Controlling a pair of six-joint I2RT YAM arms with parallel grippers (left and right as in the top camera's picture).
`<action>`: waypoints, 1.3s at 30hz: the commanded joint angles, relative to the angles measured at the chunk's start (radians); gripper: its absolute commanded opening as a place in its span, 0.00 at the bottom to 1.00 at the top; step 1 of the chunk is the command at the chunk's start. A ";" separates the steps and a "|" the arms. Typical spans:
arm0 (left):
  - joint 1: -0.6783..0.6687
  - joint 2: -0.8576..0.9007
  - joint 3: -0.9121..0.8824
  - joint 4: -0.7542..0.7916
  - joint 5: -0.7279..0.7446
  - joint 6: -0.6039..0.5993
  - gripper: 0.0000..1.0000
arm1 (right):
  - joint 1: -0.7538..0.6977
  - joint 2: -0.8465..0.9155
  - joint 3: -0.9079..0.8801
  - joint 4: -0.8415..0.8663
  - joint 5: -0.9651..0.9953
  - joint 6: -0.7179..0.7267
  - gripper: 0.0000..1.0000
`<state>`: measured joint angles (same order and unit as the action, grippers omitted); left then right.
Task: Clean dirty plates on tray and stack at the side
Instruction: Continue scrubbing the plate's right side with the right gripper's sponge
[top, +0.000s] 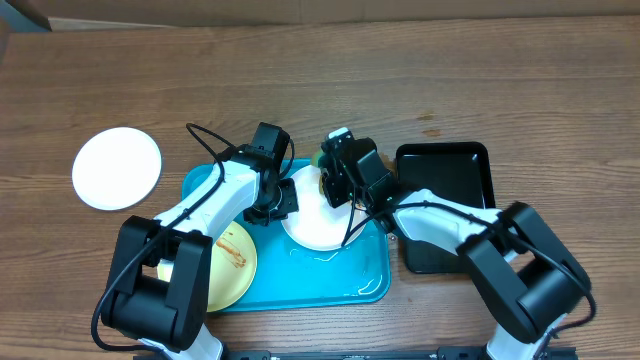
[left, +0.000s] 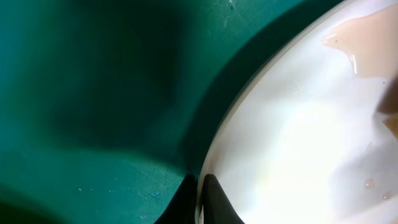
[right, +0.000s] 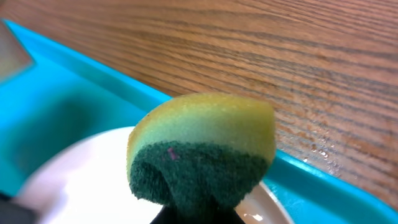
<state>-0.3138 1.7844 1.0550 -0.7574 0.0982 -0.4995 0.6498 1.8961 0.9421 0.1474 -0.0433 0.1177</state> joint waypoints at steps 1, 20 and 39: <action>0.001 0.013 -0.009 0.003 -0.004 -0.017 0.04 | 0.005 0.029 -0.007 0.027 0.098 -0.101 0.04; 0.001 0.013 -0.009 0.003 -0.021 -0.017 0.04 | 0.003 -0.068 -0.005 -0.146 0.211 -0.332 0.04; 0.001 0.013 -0.009 0.004 -0.020 -0.018 0.04 | 0.002 -0.066 -0.005 -0.264 0.211 -0.331 0.04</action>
<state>-0.3138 1.7844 1.0550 -0.7536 0.0975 -0.4995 0.6506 1.8500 0.9424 -0.0860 0.1387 -0.2100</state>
